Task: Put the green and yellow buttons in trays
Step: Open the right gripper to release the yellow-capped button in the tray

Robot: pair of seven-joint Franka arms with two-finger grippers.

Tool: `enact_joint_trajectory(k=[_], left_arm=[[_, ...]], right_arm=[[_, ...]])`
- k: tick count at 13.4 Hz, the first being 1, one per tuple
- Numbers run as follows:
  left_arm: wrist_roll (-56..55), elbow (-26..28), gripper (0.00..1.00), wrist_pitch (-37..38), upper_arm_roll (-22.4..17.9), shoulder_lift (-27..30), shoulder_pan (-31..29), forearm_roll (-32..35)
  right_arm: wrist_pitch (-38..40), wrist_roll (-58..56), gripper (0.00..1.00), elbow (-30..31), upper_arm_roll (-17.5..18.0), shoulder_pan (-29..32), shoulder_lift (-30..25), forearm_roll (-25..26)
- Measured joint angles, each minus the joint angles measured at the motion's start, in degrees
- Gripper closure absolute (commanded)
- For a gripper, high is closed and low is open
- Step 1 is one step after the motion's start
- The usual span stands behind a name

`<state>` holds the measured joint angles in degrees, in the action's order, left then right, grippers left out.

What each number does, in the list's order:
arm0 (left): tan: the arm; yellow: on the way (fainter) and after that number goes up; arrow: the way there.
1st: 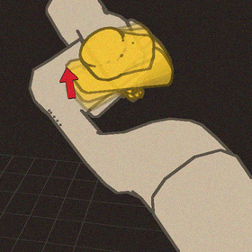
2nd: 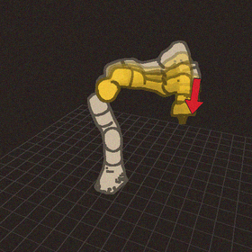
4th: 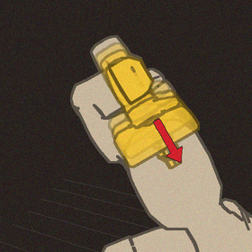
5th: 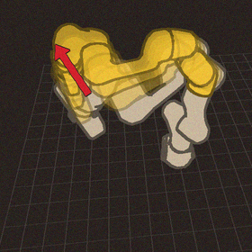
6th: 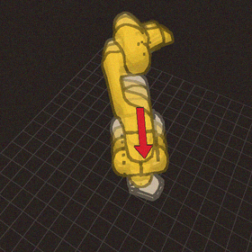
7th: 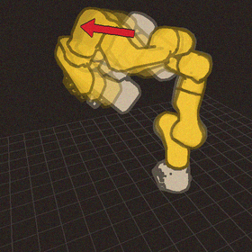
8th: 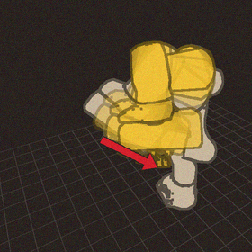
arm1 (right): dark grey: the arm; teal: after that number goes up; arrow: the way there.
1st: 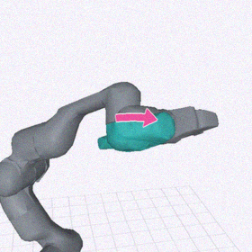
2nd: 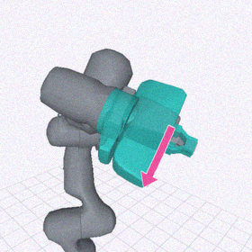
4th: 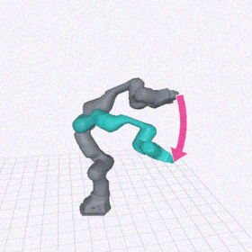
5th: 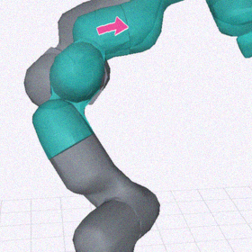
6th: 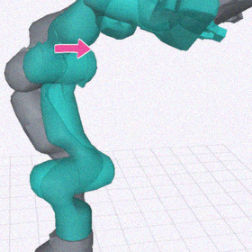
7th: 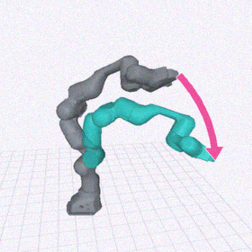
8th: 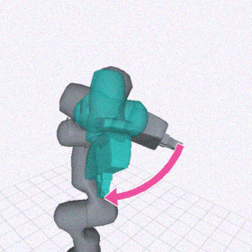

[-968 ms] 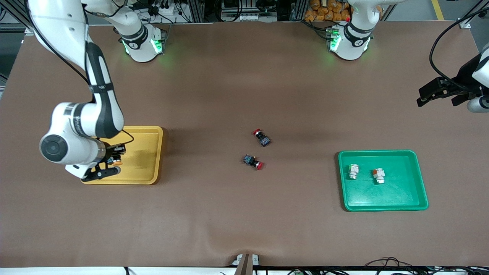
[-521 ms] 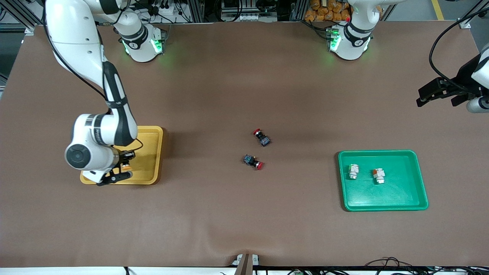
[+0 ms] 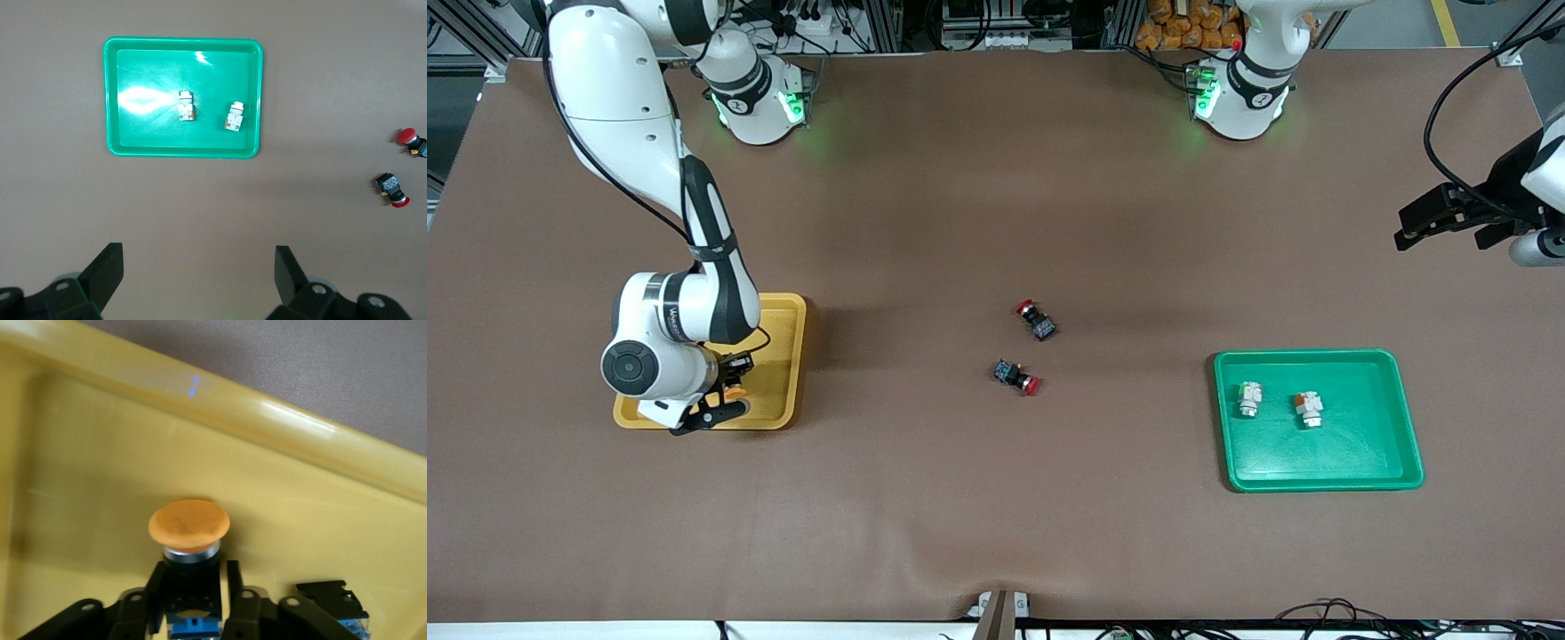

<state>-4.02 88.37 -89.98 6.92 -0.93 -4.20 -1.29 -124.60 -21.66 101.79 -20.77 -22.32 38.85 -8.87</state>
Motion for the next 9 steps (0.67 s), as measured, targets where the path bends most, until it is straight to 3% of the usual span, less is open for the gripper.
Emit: enact_joint_trajectory(k=[4, 9], left_arm=[[0.0, 0.0, 0.00, 0.0, 0.0, 0.0, 0.0, 0.0], [0.0, 0.0, 0.00, 0.0, 0.0, -0.1, 0.0, 0.0]], right_arm=[[1.8, -1.3, 0.00, -0.3, 0.0, 0.5, -0.3, -0.4], [19.6, -1.1, 0.00, -8.9, -0.4, 0.5, -5.6, -1.4]])
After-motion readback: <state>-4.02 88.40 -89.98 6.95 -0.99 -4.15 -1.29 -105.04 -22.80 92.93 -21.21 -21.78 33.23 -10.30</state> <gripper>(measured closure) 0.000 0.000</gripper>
